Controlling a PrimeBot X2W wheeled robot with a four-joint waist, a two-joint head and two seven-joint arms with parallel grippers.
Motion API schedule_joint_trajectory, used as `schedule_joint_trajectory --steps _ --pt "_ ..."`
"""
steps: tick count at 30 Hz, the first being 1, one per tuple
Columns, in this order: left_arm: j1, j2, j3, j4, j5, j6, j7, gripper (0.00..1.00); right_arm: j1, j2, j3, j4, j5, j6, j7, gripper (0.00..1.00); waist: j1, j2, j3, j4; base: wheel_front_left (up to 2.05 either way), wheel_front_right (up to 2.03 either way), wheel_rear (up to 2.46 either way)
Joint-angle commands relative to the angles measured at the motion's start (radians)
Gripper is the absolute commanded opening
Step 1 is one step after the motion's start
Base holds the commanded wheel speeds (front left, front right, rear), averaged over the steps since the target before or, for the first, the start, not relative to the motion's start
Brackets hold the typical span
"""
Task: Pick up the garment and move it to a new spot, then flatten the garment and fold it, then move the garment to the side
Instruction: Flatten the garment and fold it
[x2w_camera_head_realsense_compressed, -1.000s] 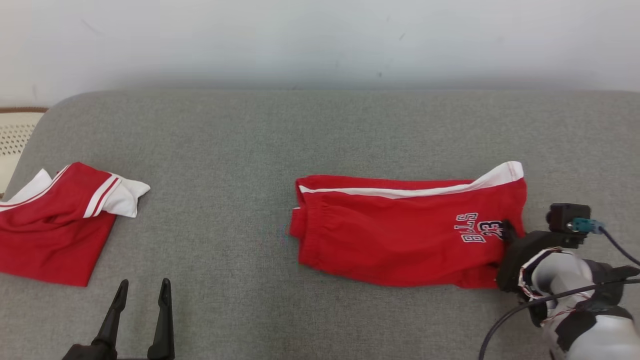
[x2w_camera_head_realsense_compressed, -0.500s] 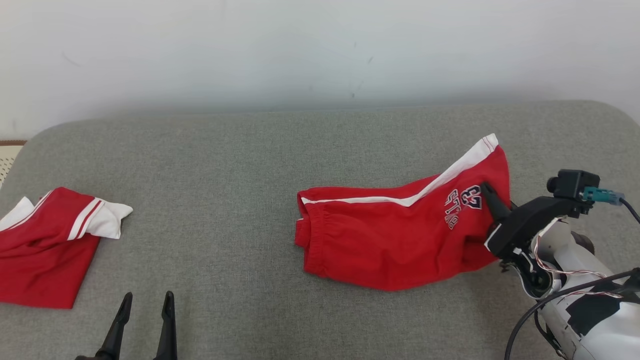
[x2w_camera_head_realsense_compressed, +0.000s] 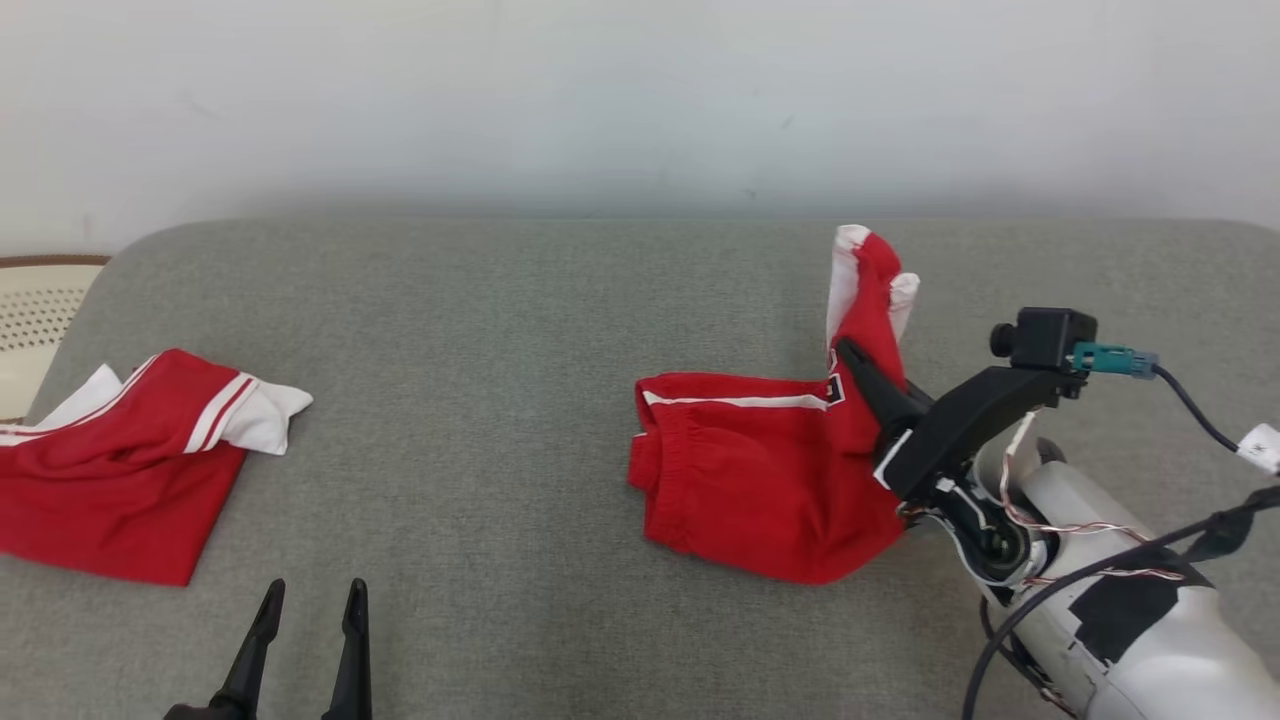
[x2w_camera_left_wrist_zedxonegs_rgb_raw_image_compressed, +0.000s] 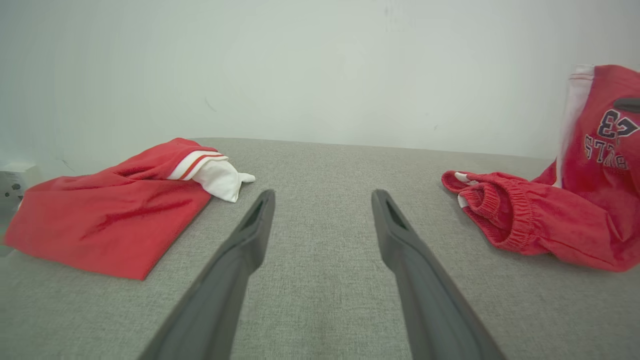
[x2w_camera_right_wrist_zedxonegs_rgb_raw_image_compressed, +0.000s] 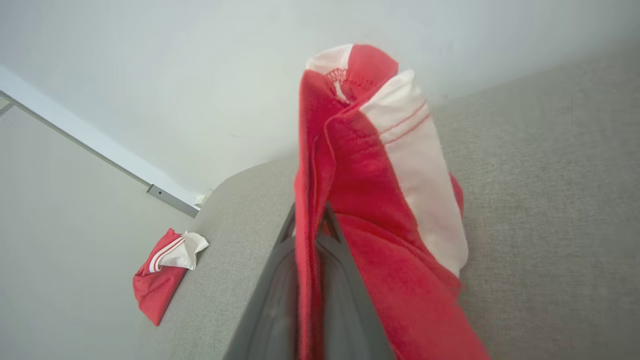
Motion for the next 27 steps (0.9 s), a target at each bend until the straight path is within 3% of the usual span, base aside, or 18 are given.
schedule_joint_trajectory --steps 1,23,24,26,27 --pt "-0.008 0.0 -0.005 0.004 -0.007 0.001 -0.003 1.0 -0.01 0.013 0.017 0.007 0.004 0.0 -0.003 0.0 0.0 0.0 0.006 0.023 0.0 0.0 0.0" --pt "-0.074 0.0 -0.09 0.029 -0.035 0.015 -0.003 1.0 -0.077 0.171 0.157 0.271 0.048 0.0 -0.072 0.0 0.0 0.0 0.066 0.115 0.0 0.0 0.0" --pt "-0.076 0.0 -0.092 0.029 -0.035 0.015 -0.003 1.0 -0.081 0.173 0.163 0.279 0.049 0.0 -0.078 0.25 0.0 0.0 0.066 0.117 0.0 0.0 0.0" --pt "-0.076 0.0 -0.092 0.032 -0.036 0.016 -0.003 1.0 -0.081 0.181 0.17 0.288 0.06 0.0 -0.086 1.0 0.0 0.0 0.066 0.119 0.0 0.0 0.0" --pt "-0.075 0.0 -0.091 0.033 -0.036 0.016 -0.003 1.0 -0.08 0.184 0.175 0.287 0.063 0.0 -0.088 1.0 0.0 0.0 0.066 0.119 0.0 0.0 0.0"
